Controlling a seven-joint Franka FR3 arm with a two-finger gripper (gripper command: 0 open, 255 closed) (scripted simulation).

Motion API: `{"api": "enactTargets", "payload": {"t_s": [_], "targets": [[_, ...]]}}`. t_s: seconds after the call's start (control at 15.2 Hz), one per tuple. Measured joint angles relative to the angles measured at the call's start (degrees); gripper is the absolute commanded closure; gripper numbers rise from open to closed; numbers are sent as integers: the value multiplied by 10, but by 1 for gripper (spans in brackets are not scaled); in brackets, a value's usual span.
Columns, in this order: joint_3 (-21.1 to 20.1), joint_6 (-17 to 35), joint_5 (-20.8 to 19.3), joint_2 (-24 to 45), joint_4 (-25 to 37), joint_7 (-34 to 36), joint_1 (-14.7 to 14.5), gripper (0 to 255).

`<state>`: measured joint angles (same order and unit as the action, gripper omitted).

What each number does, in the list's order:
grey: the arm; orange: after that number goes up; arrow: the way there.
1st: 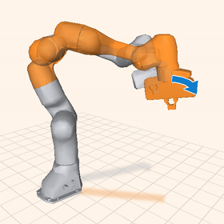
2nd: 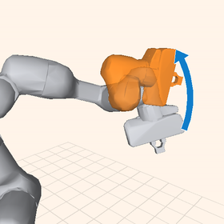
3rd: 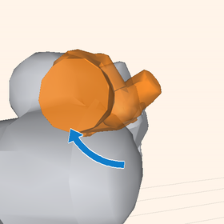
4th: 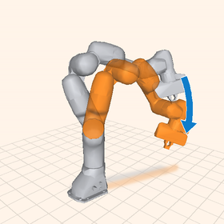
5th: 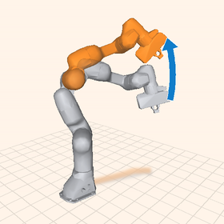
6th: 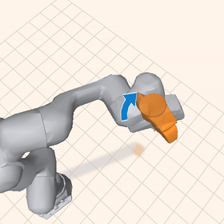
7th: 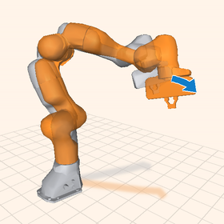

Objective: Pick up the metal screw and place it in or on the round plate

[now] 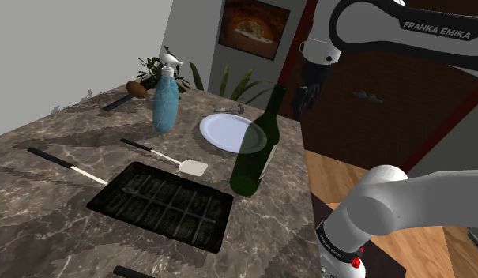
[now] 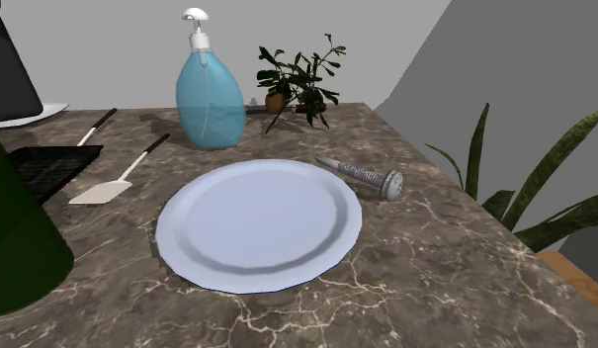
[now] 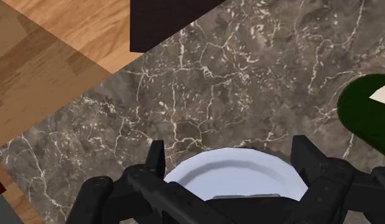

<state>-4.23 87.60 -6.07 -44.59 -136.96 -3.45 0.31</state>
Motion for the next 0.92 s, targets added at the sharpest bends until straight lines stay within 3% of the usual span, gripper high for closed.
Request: {"api": "enactTargets", "payload": {"t_s": [0.2, 0.53, 0.92], "targets": [[18, 15, -9, 17, 4, -33, -3, 0], [85, 78, -36, 99, 30, -165, -16, 0], [151, 131, -34, 227, 109, -331, -39, 0]]}}
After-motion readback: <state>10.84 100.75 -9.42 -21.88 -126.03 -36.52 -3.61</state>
